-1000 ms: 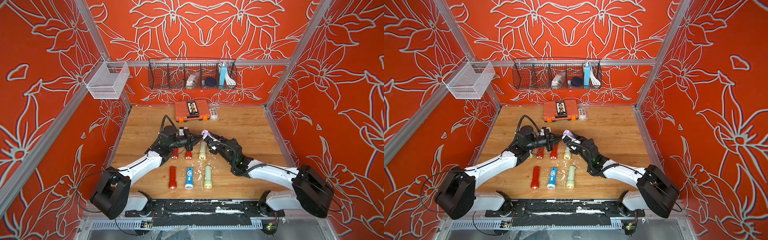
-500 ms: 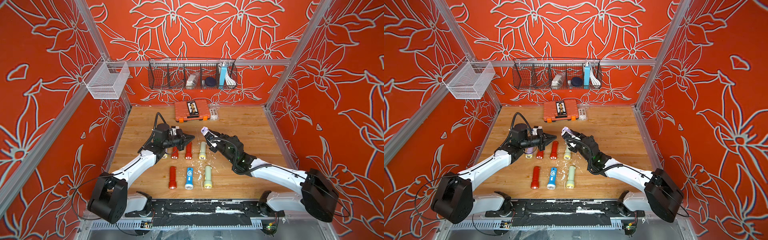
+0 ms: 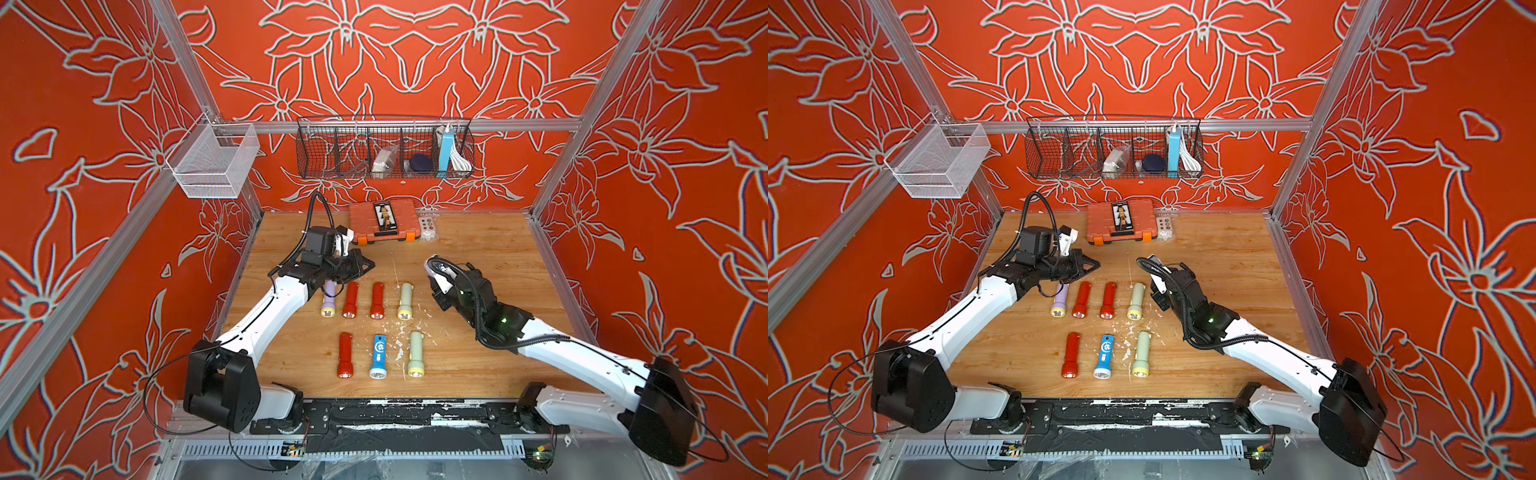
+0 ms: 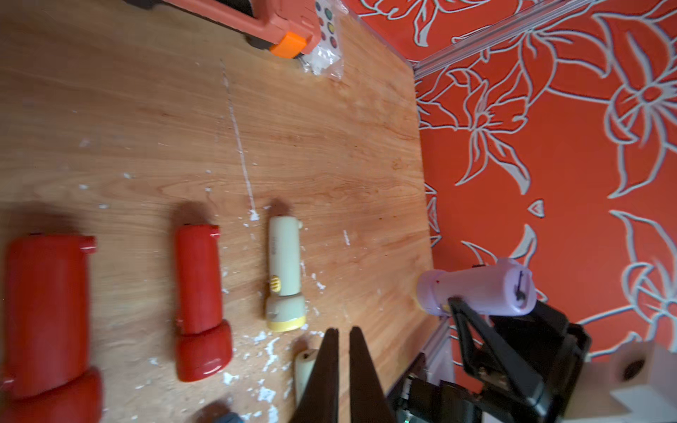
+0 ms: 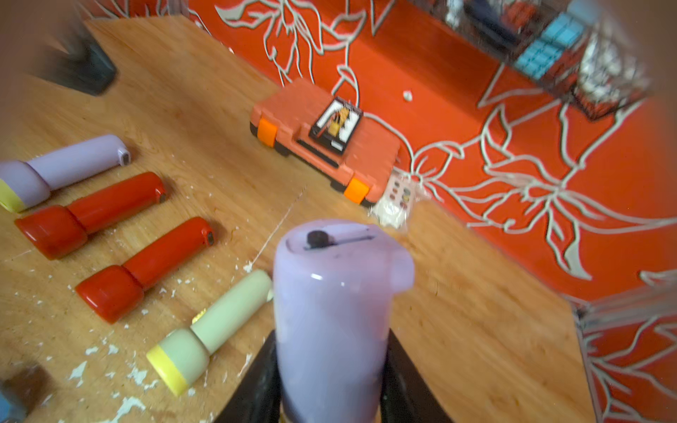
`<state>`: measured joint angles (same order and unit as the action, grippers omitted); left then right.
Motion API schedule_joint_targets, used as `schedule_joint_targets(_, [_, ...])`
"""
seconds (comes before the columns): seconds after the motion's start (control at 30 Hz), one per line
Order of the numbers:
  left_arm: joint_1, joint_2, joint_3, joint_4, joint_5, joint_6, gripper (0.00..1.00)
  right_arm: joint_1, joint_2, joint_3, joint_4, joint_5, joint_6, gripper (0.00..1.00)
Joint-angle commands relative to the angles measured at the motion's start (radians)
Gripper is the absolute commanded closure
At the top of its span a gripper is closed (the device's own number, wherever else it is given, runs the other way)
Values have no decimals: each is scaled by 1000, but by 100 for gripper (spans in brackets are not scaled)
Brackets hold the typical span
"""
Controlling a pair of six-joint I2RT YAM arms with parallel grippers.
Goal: Close the plug at the bottom of the flashlight
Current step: Place the flashlight at the center of the board.
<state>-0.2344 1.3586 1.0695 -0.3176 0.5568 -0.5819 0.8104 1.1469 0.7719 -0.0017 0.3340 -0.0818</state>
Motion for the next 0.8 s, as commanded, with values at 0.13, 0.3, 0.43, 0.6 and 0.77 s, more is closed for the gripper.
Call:
schedule_joint_targets(0.13, [16, -123, -17, -48, -140, 201, 78, -133, 36, 123, -316, -80, 402, 100])
schedule_joint_targets(0.3, [18, -162, -25, -57, -192, 234, 42, -195, 98, 158, -384, -200, 496, 100])
schedule_joint_targets(0.43, [21, -174, -33, -60, -246, 234, 1, -210, 175, 203, -438, -281, 557, 100])
schedule_joint_targets(0.6, [26, -204, -47, -59, -305, 234, 0, -225, 281, 222, -451, -362, 608, 100])
schedule_joint_targets(0.77, [26, -211, -57, -42, -300, 222, 0, -240, 419, 308, -527, -411, 615, 100])
